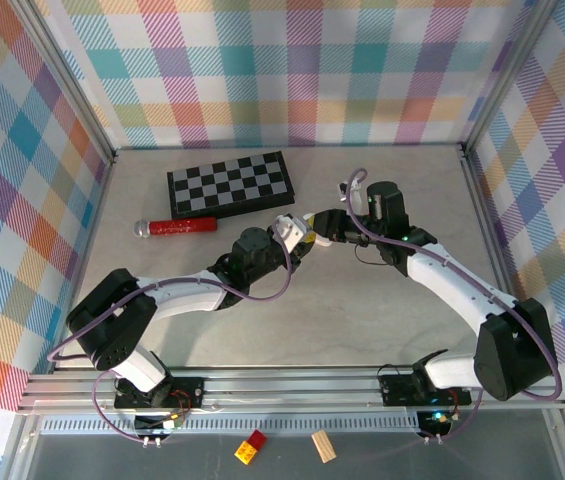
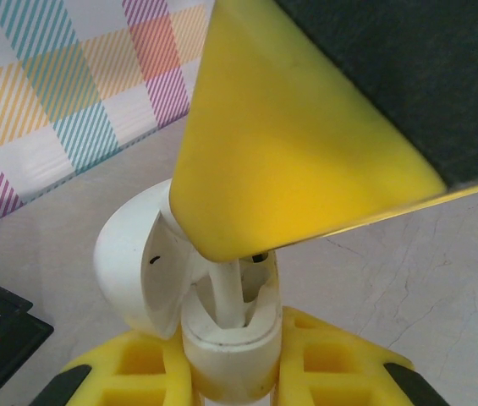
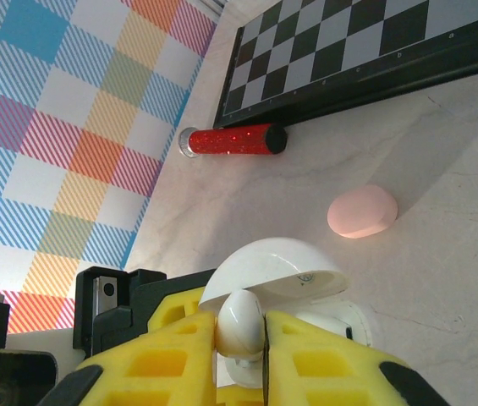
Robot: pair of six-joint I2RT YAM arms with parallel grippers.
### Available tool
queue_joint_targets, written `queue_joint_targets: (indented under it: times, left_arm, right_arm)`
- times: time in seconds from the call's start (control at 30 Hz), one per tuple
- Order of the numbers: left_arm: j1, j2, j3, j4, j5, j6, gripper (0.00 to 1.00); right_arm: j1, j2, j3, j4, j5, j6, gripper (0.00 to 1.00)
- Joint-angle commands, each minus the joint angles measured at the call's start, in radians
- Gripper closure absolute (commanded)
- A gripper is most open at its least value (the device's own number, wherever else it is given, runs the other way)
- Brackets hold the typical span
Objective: Insert the wireless bluetooth earbuds into the charging case
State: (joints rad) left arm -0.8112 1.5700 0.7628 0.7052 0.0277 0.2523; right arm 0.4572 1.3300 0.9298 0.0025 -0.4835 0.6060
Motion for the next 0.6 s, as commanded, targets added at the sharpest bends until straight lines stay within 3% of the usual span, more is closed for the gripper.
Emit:
queue_joint_targets:
  times: [0.0, 0.57]
  left_arm:
    - [-0.016, -0.013, 0.028, 0.031, 0.023, 0.013, 0.83]
    - [-0.016, -0.006, 0.023, 0.046, 0.02, -0.005, 0.83]
  right_arm:
    - [-0.003, -0.007, 0.014, -0.014, 0.003, -0.012, 0.82]
    - [-0.003, -0.106, -0.045, 0.024, 0.065, -0.012, 0.81]
